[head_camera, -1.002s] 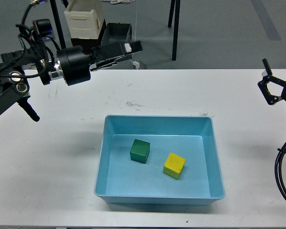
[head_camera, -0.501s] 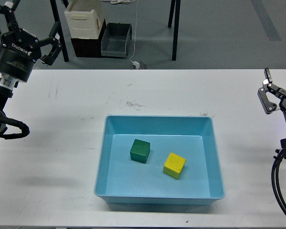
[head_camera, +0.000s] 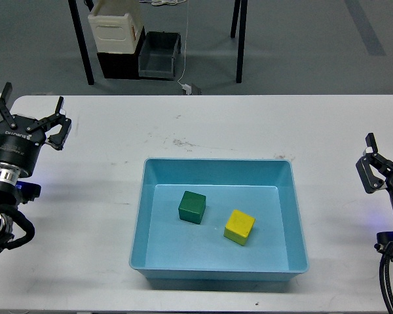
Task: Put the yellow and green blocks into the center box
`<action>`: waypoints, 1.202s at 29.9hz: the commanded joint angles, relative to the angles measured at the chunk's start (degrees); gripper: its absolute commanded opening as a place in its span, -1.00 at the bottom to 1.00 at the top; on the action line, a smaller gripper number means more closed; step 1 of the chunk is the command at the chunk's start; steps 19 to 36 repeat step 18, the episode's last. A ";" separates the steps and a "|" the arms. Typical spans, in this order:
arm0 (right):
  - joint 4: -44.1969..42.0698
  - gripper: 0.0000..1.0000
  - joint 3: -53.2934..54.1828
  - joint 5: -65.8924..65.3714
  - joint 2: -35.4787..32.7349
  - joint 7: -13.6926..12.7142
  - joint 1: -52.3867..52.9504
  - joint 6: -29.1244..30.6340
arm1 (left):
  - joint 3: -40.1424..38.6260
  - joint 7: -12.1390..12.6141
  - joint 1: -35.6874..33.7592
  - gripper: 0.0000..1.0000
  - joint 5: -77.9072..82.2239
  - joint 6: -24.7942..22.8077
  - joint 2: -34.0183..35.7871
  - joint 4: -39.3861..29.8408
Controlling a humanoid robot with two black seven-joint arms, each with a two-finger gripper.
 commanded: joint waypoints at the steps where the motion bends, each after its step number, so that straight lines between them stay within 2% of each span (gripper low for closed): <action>1: 0.96 1.00 -0.05 1.34 0.01 -0.56 -3.10 1.44 | -0.65 1.88 3.32 1.00 -1.17 1.03 -0.12 -3.39; 6: 1.49 1.00 -0.14 1.52 0.09 -0.56 -5.83 2.41 | -2.85 1.97 8.94 1.00 -6.36 0.77 -0.21 -7.18; 9: 1.49 1.00 -0.14 1.52 0.88 -0.56 -6.36 2.41 | -2.93 1.70 9.65 1.00 -6.54 0.68 -0.39 -7.27; 12: 1.49 1.00 -0.14 1.52 2.11 -0.56 -6.71 2.41 | -2.93 0.91 9.83 1.00 -6.54 0.50 -0.65 -7.44; 17: 1.49 1.00 -0.14 1.52 2.56 -0.56 -7.59 2.50 | -2.93 -2.07 11.41 1.00 -6.54 0.50 -0.83 -8.41; 36: 1.41 1.00 -0.05 1.52 2.56 -0.56 -7.68 2.50 | -2.85 -2.08 11.67 1.00 -6.54 0.50 -0.91 -8.41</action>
